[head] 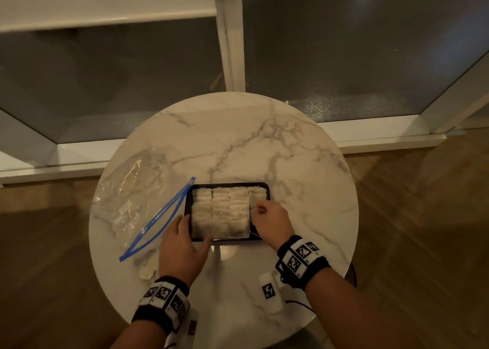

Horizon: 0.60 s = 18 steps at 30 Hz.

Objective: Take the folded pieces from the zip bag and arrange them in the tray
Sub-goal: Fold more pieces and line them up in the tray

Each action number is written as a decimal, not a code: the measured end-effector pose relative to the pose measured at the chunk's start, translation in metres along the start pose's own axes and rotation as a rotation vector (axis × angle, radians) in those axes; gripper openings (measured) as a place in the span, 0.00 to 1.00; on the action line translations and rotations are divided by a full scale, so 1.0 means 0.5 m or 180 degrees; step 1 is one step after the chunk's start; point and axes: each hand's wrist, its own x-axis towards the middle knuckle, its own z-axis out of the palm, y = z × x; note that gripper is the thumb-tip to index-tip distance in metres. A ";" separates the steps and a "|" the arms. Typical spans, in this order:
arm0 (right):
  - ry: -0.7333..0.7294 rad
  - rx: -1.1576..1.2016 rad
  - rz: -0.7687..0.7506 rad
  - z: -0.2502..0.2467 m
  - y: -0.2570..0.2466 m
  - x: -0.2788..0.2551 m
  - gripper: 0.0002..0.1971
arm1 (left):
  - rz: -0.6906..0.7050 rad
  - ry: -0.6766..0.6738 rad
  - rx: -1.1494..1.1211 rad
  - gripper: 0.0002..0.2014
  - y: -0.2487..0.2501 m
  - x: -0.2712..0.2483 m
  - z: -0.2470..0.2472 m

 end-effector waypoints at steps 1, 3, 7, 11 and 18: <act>-0.0074 -0.0020 0.0140 0.008 -0.001 0.006 0.08 | -0.0017 -0.0045 -0.0072 0.40 -0.002 0.000 0.004; -0.0153 0.0051 0.0396 0.024 -0.009 0.017 0.09 | -0.0076 -0.0091 -0.0215 0.40 -0.009 0.003 0.011; -0.0219 0.0085 0.0833 0.036 -0.019 0.044 0.11 | -0.0098 -0.0108 -0.0365 0.39 -0.009 0.008 0.014; -0.0426 -0.0296 0.0927 0.038 -0.012 0.074 0.10 | -0.0076 -0.0095 -0.0434 0.40 -0.009 0.005 0.013; -0.0311 -0.0259 0.0860 0.030 -0.027 0.066 0.16 | -0.0019 -0.0212 -0.0600 0.39 -0.016 -0.004 0.004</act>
